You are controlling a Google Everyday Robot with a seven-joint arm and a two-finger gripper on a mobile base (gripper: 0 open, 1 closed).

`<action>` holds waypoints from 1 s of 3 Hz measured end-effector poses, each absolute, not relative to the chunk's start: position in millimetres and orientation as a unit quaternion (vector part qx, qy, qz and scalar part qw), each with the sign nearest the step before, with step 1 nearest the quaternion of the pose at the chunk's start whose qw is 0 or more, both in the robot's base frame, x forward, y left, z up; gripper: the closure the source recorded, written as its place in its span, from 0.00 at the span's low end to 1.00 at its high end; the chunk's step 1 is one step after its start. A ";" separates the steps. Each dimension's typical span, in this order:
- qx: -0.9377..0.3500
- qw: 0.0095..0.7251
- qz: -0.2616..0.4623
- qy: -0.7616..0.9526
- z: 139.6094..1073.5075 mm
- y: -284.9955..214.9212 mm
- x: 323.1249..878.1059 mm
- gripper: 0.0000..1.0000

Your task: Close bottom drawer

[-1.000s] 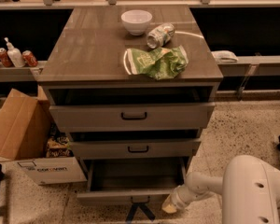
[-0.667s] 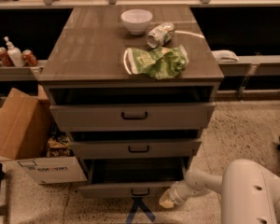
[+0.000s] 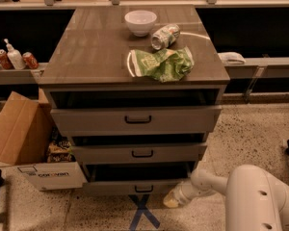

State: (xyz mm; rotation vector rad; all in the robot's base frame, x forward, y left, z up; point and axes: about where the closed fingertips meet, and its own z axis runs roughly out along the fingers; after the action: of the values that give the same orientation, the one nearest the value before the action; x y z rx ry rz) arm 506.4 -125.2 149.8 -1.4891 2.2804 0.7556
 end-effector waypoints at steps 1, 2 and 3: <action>-0.524 0.199 0.256 0.787 159.4 -118.5 568.5 1.00; -0.524 0.201 0.255 0.787 160.1 -118.3 572.1 1.00; -0.527 0.224 0.239 0.784 168.0 -112.3 604.7 1.00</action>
Offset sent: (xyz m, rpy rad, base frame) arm 0.1518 0.0058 0.0300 0.0584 -0.2085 -0.0406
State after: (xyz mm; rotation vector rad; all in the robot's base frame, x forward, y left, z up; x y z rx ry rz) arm 604.7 -112.3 168.0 -1.4552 2.1632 0.6605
